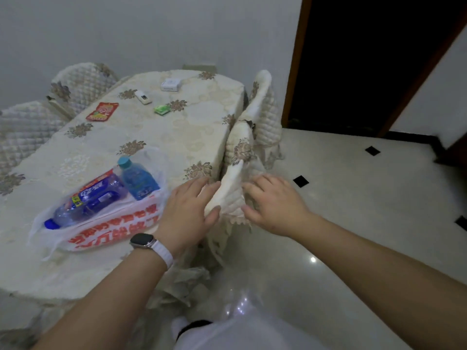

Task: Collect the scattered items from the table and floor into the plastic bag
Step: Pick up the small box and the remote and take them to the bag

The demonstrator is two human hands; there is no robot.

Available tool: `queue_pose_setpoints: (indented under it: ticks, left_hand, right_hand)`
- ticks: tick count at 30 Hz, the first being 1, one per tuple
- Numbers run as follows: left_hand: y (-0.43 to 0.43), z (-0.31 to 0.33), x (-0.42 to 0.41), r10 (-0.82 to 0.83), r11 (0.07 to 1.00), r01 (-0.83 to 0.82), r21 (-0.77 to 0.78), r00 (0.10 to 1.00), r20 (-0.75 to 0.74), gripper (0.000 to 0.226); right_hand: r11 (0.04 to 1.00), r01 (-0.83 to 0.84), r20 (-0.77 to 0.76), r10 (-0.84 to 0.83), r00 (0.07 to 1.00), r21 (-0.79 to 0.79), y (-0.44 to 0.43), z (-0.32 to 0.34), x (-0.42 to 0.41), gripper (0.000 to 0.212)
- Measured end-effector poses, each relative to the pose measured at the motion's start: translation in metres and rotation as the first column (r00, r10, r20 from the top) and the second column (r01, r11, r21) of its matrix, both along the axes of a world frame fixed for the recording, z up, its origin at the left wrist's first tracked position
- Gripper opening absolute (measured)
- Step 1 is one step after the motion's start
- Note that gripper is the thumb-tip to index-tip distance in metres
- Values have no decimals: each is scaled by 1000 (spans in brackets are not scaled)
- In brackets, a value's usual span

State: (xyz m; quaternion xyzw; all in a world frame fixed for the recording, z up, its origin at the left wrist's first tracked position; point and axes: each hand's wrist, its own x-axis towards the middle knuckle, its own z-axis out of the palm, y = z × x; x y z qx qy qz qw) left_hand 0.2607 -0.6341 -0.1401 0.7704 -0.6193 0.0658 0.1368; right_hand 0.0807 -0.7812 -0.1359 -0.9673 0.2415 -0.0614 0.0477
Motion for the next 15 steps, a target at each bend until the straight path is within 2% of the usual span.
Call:
queue_pose_setpoints:
  ticks: [7,15]
  left_hand:
    - [-86,18,-77,-150,989,149,14,988,40,50]
    - [-195,21,-115,-283,959,282,31,958,42,52]
  right_hand:
    - [982,189,67,-187,980,-23,-58,15,-111,57]
    - [923,383,87,-378,922,-48,-127,19,-178,57]
